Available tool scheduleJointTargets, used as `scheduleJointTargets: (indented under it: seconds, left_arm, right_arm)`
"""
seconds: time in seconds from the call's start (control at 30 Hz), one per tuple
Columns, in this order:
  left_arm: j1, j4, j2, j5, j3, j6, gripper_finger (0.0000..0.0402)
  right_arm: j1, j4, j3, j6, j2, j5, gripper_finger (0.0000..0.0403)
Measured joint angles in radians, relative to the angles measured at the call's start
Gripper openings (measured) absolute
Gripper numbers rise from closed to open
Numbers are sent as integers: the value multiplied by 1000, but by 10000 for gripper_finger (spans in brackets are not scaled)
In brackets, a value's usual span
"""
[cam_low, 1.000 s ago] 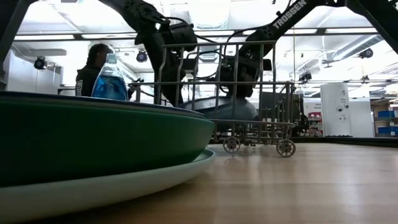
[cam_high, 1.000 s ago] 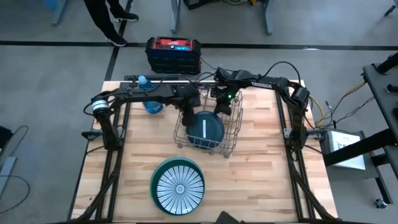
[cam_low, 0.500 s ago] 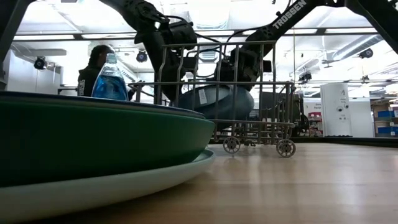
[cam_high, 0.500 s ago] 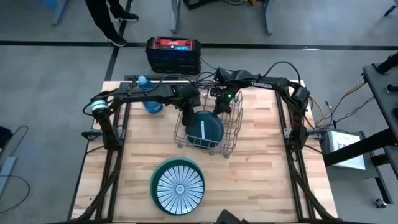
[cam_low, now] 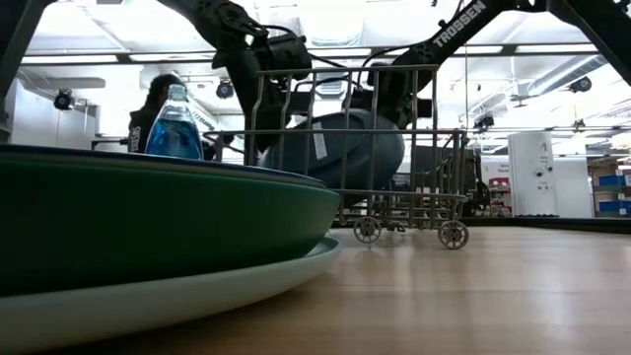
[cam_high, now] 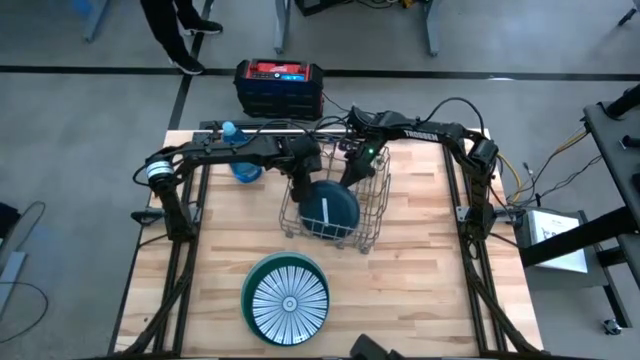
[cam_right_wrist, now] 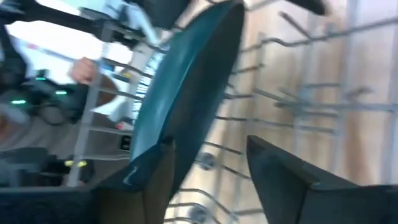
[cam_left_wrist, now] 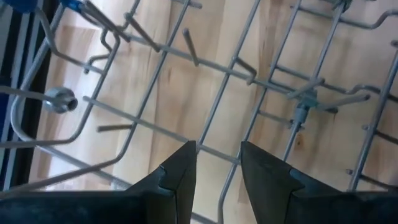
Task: Sort dishes
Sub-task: Put the blue plate into the gray dishwasher rack
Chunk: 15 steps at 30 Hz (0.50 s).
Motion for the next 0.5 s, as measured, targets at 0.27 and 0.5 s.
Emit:
scheduleJointTargets:
  seconds: [0.27,0.5]
  left_arm:
    - [0,-11,-1,-1,-1,0,115]
    - [0,-15,-1,-2,-4,0,115]
  right_arm:
    - [-7,-25,0,-30,-1,-109,263]
    - [-6,-51,0,-47,-1,-140,305]
